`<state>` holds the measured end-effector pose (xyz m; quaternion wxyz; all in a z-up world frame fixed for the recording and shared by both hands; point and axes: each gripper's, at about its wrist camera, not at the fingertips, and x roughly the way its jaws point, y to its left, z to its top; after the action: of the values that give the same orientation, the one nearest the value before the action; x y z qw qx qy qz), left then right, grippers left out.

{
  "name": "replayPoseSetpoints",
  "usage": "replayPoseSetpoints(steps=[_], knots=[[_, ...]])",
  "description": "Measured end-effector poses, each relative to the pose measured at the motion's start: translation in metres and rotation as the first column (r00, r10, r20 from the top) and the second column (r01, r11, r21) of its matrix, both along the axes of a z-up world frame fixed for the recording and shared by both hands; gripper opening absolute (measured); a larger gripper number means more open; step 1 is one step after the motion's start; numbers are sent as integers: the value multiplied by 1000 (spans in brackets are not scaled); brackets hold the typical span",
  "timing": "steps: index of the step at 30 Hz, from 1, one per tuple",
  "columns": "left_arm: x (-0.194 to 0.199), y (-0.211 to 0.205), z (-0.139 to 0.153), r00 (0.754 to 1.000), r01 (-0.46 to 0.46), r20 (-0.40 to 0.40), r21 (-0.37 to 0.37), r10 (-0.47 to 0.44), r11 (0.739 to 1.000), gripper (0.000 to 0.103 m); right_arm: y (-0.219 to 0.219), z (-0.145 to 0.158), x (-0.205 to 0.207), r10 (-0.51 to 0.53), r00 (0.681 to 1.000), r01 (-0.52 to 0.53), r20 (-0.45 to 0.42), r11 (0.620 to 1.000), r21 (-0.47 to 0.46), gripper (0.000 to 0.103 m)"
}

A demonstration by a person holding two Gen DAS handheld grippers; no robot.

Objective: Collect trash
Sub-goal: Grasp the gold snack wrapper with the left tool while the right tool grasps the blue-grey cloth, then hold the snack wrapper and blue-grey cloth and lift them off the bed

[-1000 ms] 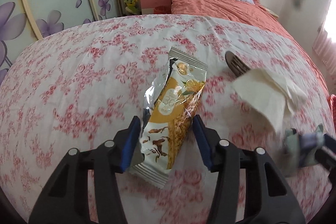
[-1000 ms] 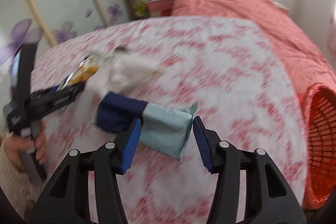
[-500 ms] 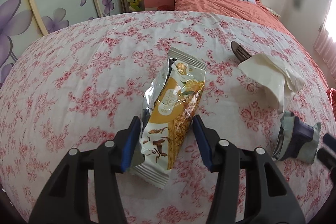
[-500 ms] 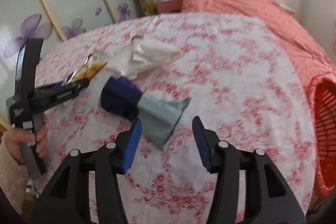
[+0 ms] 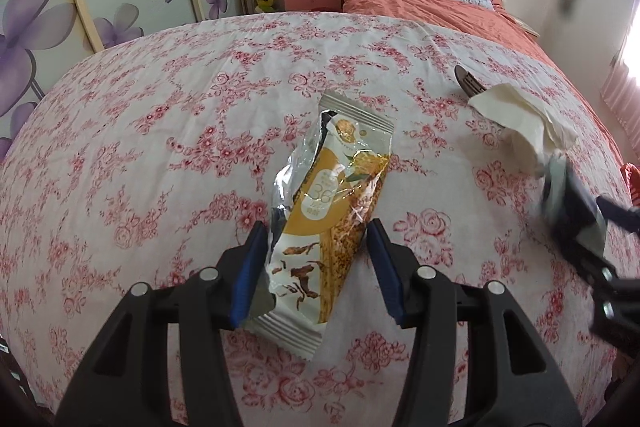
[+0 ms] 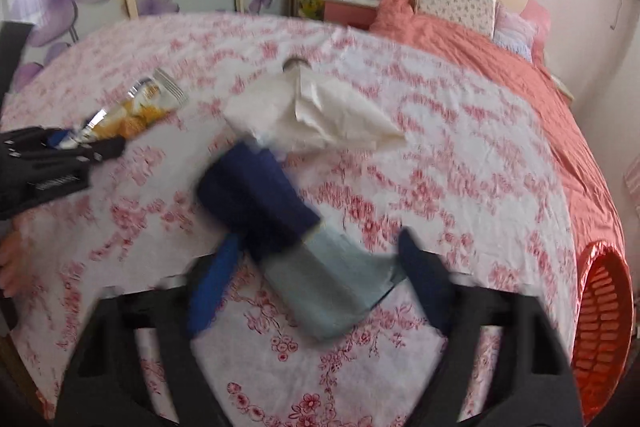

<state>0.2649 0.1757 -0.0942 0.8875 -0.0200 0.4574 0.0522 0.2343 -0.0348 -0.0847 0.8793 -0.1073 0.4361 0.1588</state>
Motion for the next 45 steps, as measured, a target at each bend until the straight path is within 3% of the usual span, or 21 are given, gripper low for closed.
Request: replayPoseSetpoints(steps=[2,8,11,18,19,21,23,27,45], knots=[[-3,-3,0,1000,16,4,-5,-16,1000,51,-9,0,-4,-31,999,32,-21,999,38,48],[-11,-18,0,997,72,16,-23,-72,997,51,-41,1,-16,-201,979,204,-42,975,87,48],[-12,-23,-1,997,79,15,-22,-79,997,58,-58,0,-13,-285,957,290,-56,951,111,48],[2,-26,-3,999,49,6,8,-49,999,65,-55,-6,-13,-280,959,283,-42,955,89,55],[3,-27,-3,999,48,6,9,-48,999,64,-53,-6,-14,-279,960,281,-34,956,81,55],[5,-28,-2,999,50,7,-3,-50,999,52,-55,-6,-18,-280,960,281,-15,958,64,50],[1,-32,0,998,63,4,-15,-63,998,50,-61,-5,-19,-306,952,306,-13,950,68,48],[-9,-44,-2,995,95,17,6,-95,995,50,-76,-6,-19,-368,930,367,1,927,75,48],[-13,-44,-4,998,52,35,5,-52,999,55,-77,-6,-19,-367,930,365,10,928,78,49]])
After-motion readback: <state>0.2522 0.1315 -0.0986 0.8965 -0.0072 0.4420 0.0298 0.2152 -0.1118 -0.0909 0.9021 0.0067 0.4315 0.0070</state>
